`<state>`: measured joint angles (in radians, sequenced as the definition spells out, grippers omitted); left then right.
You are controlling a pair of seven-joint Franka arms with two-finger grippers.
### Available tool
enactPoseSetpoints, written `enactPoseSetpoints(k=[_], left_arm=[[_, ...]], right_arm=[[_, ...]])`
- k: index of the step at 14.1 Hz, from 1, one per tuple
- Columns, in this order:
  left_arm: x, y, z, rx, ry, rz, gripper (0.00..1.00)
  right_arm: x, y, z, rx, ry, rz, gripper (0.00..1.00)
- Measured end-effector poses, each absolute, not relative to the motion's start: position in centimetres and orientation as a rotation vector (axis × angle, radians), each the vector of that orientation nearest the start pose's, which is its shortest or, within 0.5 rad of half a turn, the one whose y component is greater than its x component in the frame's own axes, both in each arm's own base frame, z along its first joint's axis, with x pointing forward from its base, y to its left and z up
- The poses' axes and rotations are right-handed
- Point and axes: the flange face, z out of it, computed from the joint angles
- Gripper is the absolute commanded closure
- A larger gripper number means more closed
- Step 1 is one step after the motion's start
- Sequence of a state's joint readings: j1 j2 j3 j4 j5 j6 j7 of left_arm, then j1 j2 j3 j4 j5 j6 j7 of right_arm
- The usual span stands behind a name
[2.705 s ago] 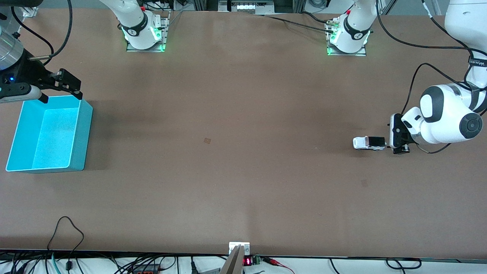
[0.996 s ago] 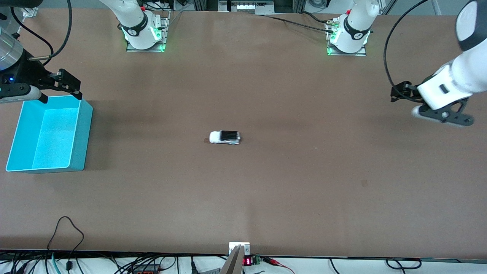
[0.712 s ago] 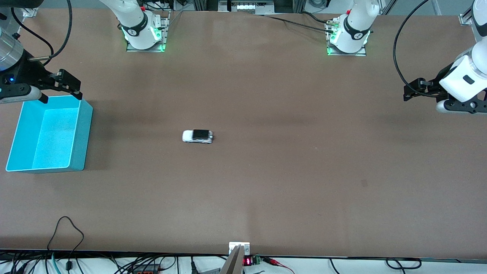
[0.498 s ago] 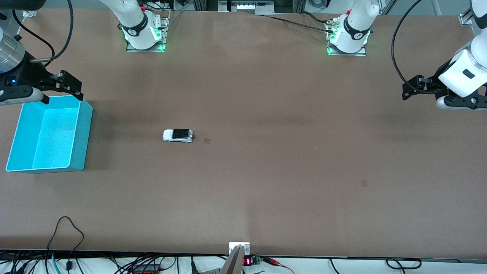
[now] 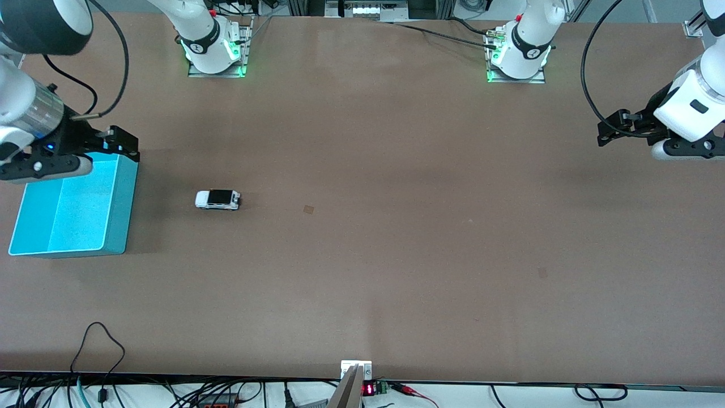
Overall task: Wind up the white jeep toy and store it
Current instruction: 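Raise the left gripper away while the right gripper reaches the jeep, then lower the right gripper and grasp the white toy jeep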
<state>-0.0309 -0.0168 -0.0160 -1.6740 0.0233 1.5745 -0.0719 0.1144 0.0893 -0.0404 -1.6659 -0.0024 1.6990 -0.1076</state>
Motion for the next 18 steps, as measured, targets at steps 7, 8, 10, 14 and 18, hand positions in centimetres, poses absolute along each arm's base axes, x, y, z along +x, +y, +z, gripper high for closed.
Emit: enactPoseSetpoints(k=[7, 8, 10, 14, 18], left_arm=[[53.9, -5.5, 59.4, -3.1, -0.005, 0.162, 0.0], [53.9, -5.4, 59.5, -3.1, -0.008, 0.161, 0.0], [53.9, -5.4, 59.6, -3.1, -0.009, 0.158, 0.0], [53.8, -5.7, 59.6, -3.1, 0.001, 0.16, 0.0], [53.8, -5.5, 60.0, -3.1, -0.007, 0.157, 0.0]], right_arm=[[60.5, 5.0, 45.8, -3.066, -0.569, 0.3, 0.0], [60.7, 5.0, 44.8, -3.031, -0.686, 0.323, 0.0], [61.0, 5.1, 42.4, -2.943, -0.919, 0.355, 0.0], [61.7, 5.2, 36.0, -2.706, -1.442, 0.282, 0.0], [60.5, 5.6, 30.9, -2.431, -1.854, 0.231, 0.0]])
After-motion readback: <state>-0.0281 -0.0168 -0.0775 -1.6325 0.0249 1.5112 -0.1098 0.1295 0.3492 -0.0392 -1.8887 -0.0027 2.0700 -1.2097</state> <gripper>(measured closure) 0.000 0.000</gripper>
